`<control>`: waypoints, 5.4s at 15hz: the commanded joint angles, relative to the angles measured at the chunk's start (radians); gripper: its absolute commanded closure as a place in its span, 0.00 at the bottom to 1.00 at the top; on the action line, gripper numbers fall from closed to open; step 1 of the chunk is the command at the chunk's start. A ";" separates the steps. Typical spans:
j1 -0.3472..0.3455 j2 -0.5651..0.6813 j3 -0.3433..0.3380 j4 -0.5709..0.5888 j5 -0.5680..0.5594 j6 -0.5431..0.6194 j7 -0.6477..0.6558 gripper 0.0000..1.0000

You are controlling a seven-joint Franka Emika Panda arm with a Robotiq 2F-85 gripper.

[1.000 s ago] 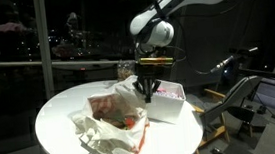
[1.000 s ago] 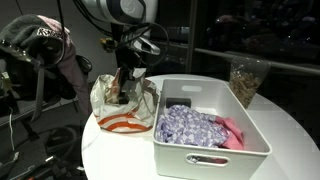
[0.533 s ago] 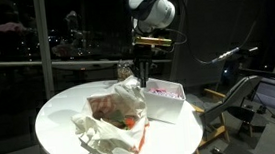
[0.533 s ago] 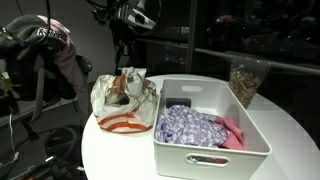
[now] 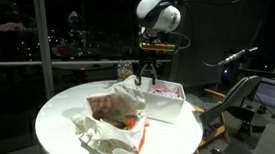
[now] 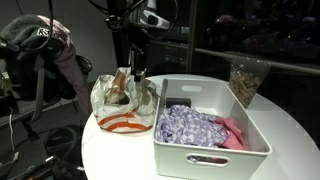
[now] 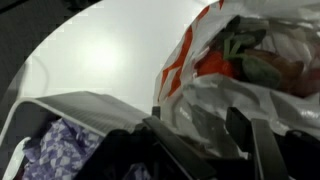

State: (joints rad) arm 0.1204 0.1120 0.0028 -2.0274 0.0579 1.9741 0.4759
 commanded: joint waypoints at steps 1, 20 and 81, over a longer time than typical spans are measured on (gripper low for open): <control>-0.054 -0.037 -0.025 -0.017 -0.045 0.137 0.009 0.01; -0.210 0.310 -0.117 0.092 0.080 0.297 -0.093 0.00; 0.207 -0.761 0.010 -0.286 0.284 0.599 -0.515 0.99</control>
State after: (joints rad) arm 0.2583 -0.6546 0.0566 -2.2739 0.2762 2.5322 0.0637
